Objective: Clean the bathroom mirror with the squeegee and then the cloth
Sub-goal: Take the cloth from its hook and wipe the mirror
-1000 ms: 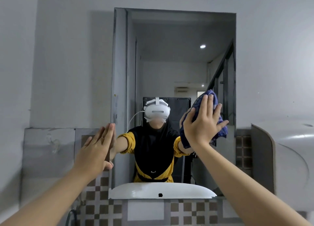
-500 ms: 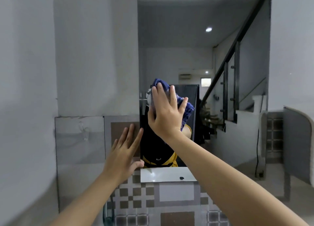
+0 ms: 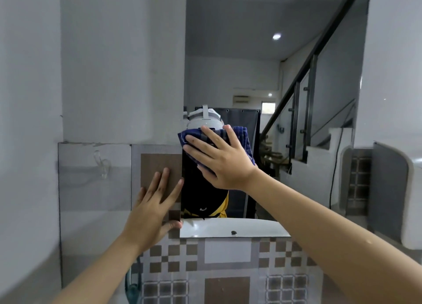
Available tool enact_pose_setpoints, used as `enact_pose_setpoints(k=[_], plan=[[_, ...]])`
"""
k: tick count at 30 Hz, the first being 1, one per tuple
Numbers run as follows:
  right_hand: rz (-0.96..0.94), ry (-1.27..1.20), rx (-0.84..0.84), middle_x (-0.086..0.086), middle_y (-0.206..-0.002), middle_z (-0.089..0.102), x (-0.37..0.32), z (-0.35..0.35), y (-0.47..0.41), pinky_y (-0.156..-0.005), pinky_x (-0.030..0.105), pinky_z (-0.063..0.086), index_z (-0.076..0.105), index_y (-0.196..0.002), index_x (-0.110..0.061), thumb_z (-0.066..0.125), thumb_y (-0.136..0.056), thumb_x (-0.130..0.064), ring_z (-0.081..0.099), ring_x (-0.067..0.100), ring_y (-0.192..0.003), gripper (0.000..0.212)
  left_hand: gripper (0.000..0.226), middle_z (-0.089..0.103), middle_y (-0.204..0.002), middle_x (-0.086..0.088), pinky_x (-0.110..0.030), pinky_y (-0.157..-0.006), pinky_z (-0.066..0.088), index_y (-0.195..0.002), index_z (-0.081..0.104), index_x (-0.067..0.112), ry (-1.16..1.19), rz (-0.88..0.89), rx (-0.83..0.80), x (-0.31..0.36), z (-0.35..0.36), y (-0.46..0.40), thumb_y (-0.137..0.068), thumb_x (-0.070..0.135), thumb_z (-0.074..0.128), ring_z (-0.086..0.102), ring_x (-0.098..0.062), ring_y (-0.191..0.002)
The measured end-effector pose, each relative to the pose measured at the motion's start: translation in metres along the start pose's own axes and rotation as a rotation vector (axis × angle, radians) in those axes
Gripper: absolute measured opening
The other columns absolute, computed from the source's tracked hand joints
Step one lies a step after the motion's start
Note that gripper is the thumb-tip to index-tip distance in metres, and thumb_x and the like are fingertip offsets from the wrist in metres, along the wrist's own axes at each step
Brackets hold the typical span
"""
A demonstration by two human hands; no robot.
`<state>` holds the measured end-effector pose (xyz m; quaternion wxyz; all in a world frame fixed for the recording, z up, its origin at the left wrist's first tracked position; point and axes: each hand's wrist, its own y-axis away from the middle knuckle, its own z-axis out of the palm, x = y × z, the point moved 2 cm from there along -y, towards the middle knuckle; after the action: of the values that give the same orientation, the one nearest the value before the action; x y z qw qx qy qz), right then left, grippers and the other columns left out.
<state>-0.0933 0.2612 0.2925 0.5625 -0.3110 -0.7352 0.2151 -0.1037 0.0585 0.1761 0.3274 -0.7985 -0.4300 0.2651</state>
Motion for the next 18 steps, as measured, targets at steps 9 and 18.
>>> enact_pose_setpoints(k=[9,18], plan=[[0.214,0.131,0.079,-0.002,-0.148,0.044,0.089,-0.015,0.090,-0.106,0.064,0.025,0.046,-0.141,-0.026,0.049,-0.089,-0.038,0.036,0.031,-0.139,0.053,0.110,-0.008,-0.157,-0.004,-0.060,-0.102,0.022,-0.148,0.005,0.030,0.044,0.004,-0.006,-0.001,-0.003,-0.001,-0.063,0.056,0.071,-0.010,-0.023,-0.142],[0.858,0.007,0.150,0.004,-0.154,0.034,0.140,-0.017,0.178,-0.109,0.069,0.014,0.036,-0.146,-0.018,0.041,-0.093,-0.036,0.024,0.033,-0.144,0.056,0.105,-0.007,-0.157,-0.004,-0.066,-0.100,0.020,-0.148,0.007,0.030,0.069,-0.008,-0.006,-0.001,0.000,-0.002,-0.067,0.069,0.061,-0.008,-0.025,-0.143]])
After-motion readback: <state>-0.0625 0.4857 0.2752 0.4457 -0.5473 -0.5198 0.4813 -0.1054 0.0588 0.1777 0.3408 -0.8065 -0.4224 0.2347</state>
